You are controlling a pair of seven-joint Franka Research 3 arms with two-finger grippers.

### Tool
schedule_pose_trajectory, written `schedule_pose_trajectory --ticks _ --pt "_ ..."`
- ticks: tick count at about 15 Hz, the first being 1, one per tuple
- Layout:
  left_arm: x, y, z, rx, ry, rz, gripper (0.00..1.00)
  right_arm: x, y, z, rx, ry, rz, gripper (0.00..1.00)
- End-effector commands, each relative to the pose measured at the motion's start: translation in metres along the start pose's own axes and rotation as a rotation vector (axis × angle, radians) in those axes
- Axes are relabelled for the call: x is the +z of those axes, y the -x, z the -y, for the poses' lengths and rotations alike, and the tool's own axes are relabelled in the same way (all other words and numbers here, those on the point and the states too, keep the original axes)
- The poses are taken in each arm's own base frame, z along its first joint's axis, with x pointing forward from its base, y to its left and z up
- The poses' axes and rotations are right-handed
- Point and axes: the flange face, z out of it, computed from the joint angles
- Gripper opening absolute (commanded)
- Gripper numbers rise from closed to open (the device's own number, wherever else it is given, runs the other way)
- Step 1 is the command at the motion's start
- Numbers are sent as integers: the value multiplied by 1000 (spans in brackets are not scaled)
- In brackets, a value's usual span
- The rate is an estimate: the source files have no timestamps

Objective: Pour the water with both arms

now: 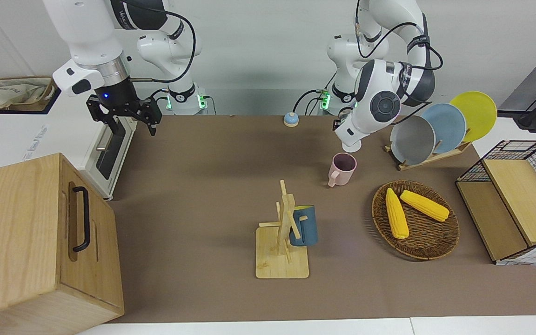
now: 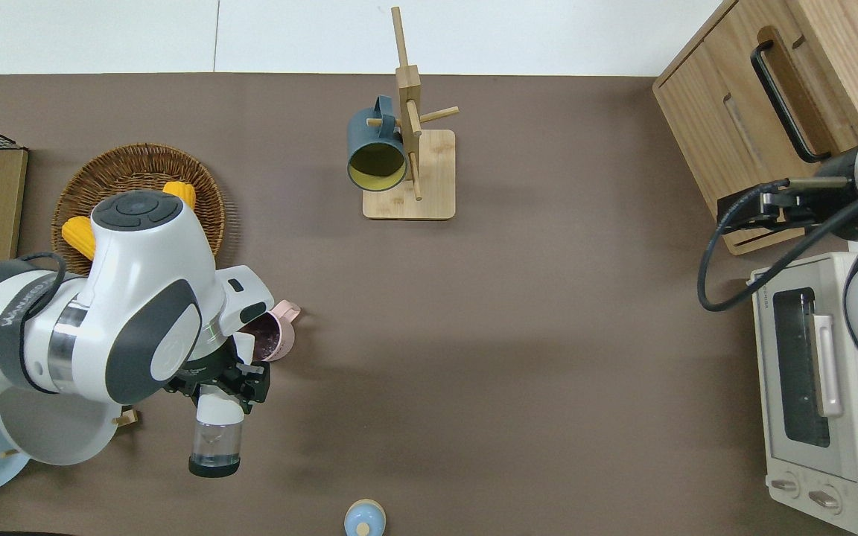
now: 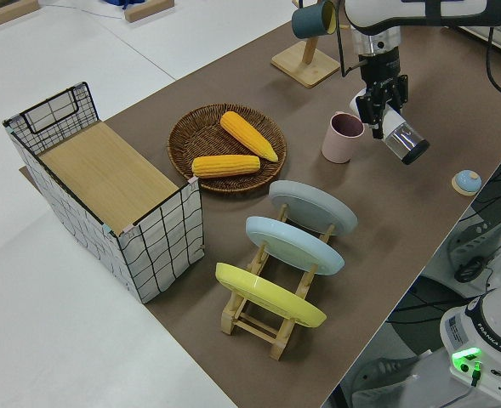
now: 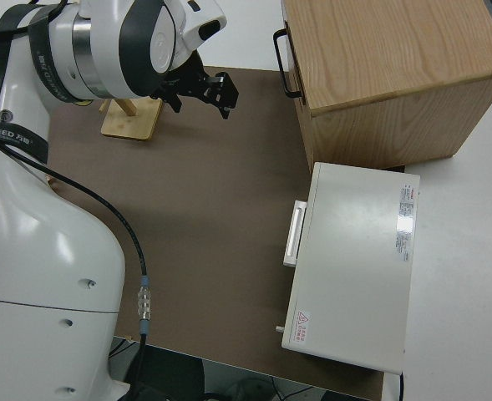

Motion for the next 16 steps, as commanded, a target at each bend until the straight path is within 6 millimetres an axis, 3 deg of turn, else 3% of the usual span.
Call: schedule_pose_trajectory --ticks 1,8,16 --pt "-18 21 -2 -17 -32 -15 0 -3 3 -1 -8 -18 6 992" --pt "-22 32 -7 -15 -30 -51 0 -3 3 -1 -8 -18 6 992" --pt "22 49 -9 -34 13 -232 0 -3 3 -1 -10 -18 6 992"
